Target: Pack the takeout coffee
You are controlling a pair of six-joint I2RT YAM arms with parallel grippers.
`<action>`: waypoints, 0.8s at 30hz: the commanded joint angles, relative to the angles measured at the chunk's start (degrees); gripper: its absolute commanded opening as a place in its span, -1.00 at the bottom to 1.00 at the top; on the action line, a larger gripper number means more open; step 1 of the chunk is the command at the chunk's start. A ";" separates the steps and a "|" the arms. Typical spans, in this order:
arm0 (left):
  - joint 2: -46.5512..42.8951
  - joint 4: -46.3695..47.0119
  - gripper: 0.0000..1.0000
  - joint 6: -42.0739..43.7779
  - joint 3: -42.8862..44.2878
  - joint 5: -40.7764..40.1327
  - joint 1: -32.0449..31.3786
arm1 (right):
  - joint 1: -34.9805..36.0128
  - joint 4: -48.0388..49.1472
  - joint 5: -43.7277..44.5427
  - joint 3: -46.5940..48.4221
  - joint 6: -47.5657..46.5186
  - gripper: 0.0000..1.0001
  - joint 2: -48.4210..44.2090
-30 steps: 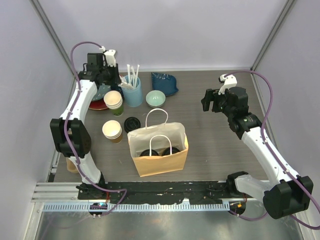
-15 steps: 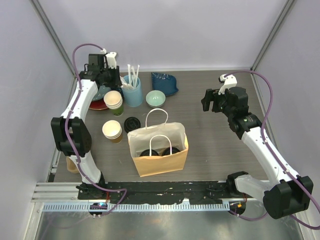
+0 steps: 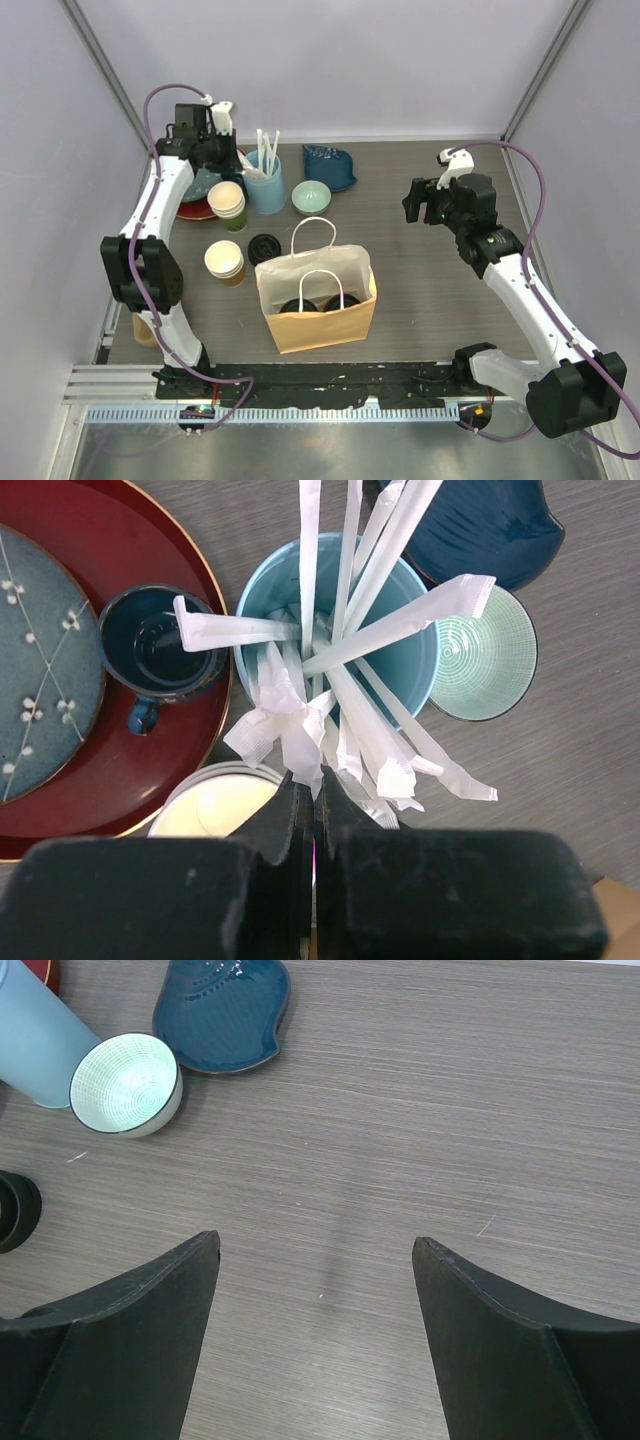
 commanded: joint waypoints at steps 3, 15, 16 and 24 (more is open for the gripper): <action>-4.20 -2.52 -1.00 2.12 3.38 0.66 0.16 | -0.20 1.77 -0.22 0.93 -0.73 0.66 -0.30; -8.16 -5.07 -1.00 5.39 4.43 -0.75 0.16 | -0.20 0.89 -0.74 1.90 -0.82 0.66 -0.39; -8.16 -5.07 -1.00 5.39 4.52 -0.75 0.16 | -0.11 0.89 -0.74 1.90 -0.82 0.66 -0.39; -5.96 -7.79 -1.00 5.48 7.33 0.39 0.16 | -0.11 0.45 -0.74 2.16 -0.91 0.66 -1.00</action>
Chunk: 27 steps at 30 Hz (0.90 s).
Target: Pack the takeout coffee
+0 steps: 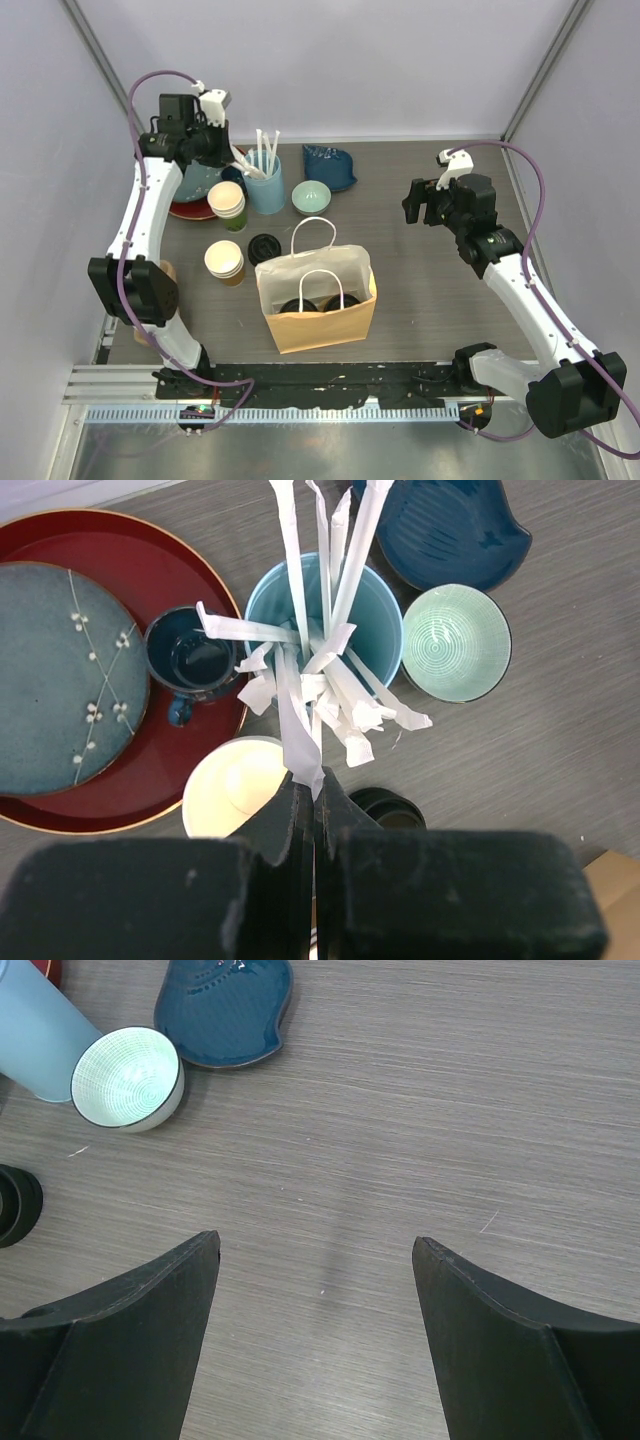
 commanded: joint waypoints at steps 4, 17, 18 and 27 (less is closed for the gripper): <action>-2.40 -1.08 -1.00 1.26 3.33 0.57 0.16 | -0.11 0.90 -0.50 2.14 -0.85 0.66 -0.80; -0.04 -1.17 -1.00 3.02 3.16 1.00 0.16 | -0.20 0.82 -0.94 2.05 -0.85 0.66 -0.98; 0.39 -0.74 -0.99 2.84 3.16 1.09 0.16 | -0.11 0.73 -0.94 2.05 -0.85 0.66 -0.98; 4.27 -1.08 -0.78 2.67 3.68 1.09 0.25 | -0.11 0.82 -1.12 1.79 -0.85 0.66 -0.63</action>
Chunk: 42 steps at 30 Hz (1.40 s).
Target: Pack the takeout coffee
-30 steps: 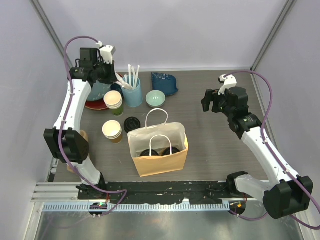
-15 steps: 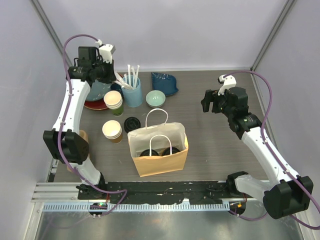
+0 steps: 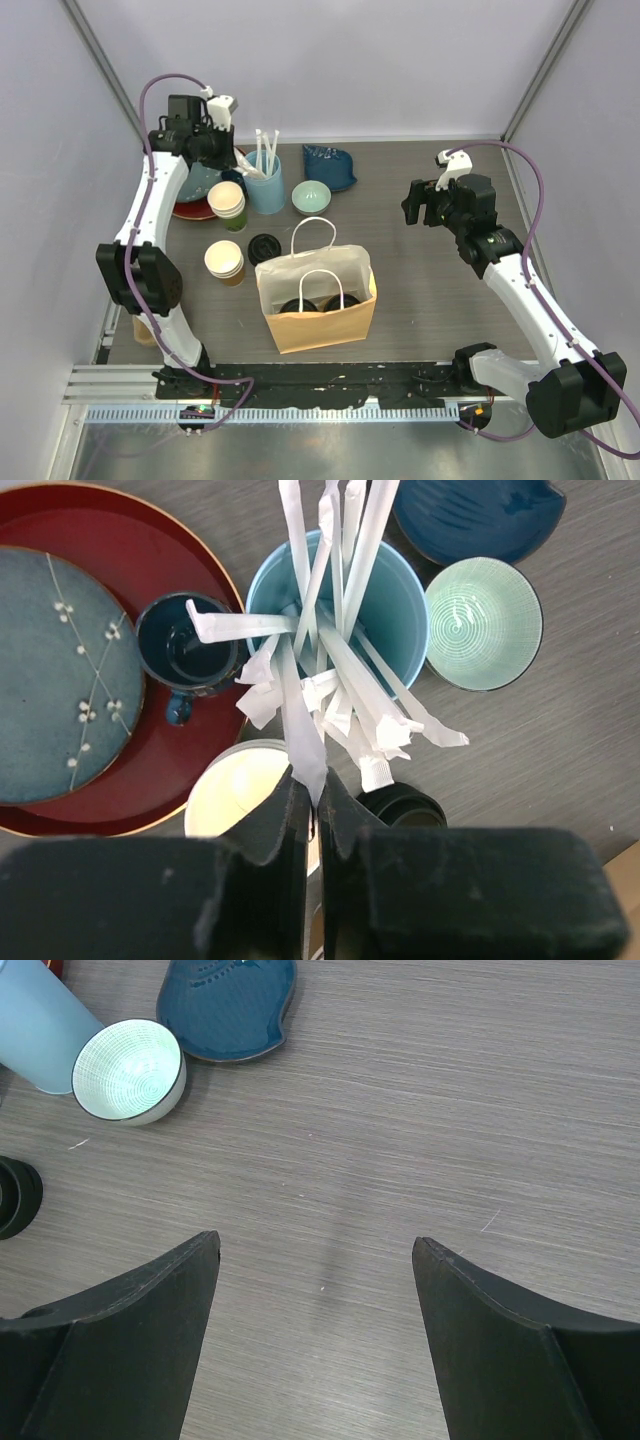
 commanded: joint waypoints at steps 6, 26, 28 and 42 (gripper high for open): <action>0.00 -0.56 -0.40 1.25 1.25 0.22 0.17 | -0.20 1.28 -0.64 1.88 -0.26 0.66 -0.63; 2.55 -1.44 -0.46 -1.73 1.60 1.18 0.08 | -0.20 1.28 -0.55 1.61 -0.34 0.66 -0.89; 3.34 -1.79 -0.45 -1.91 1.87 1.27 -0.01 | -0.11 1.19 -0.55 1.61 -0.26 0.66 -0.80; 4.75 -1.62 -0.56 -2.26 3.27 0.39 -0.19 | -0.11 1.28 -0.64 1.61 -0.43 0.66 -0.72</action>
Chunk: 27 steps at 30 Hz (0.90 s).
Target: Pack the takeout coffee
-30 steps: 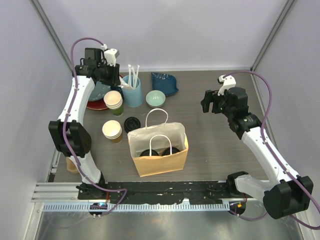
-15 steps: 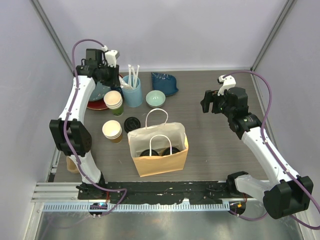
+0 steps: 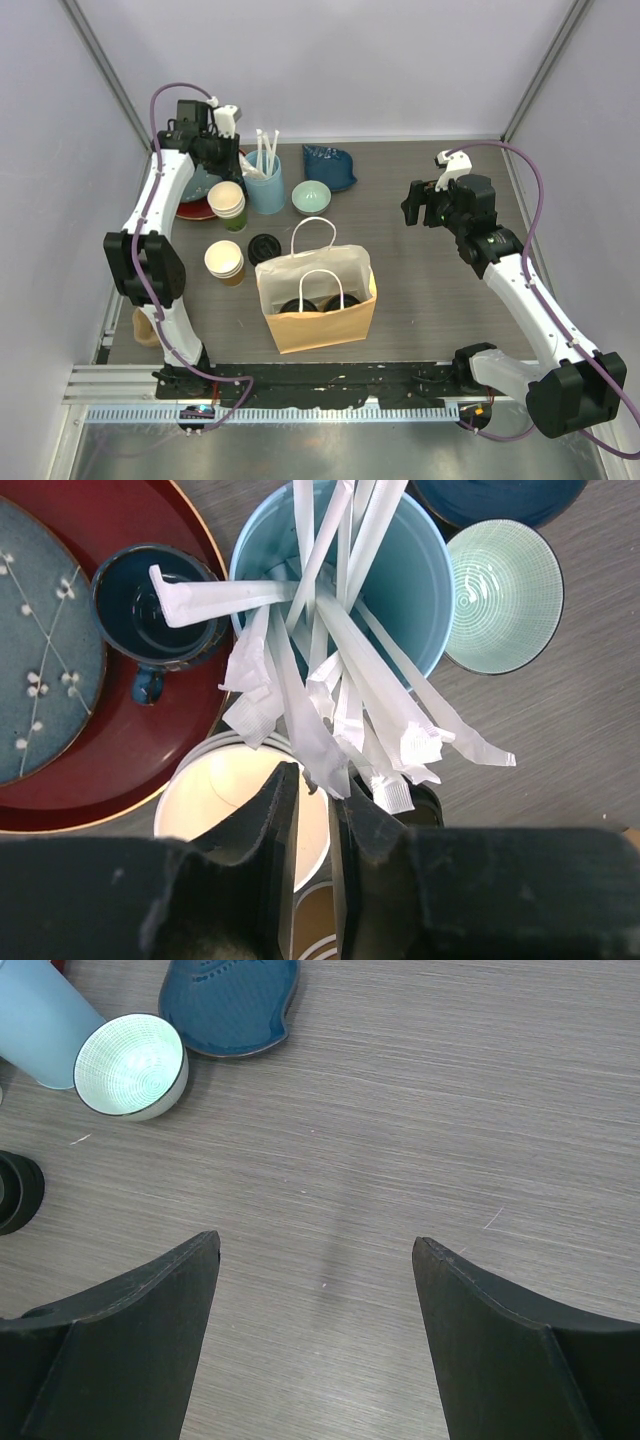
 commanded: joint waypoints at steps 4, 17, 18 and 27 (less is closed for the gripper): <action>0.42 0.76 -0.49 -1.63 4.37 1.29 -0.19 | -0.11 1.71 -0.14 1.61 -0.41 0.66 -0.54; 1.92 -0.82 -0.65 -1.46 6.13 2.17 -0.19 | -0.20 1.54 -0.14 1.79 -0.67 0.66 -0.37; 1.92 -0.73 -0.67 -1.37 6.13 1.82 -0.19 | -0.20 1.54 -0.22 1.79 -0.59 0.66 -0.36; 1.39 -2.40 -1.00 -0.93 7.27 1.64 -0.19 | -0.20 1.36 -0.31 2.05 -0.59 0.66 -0.45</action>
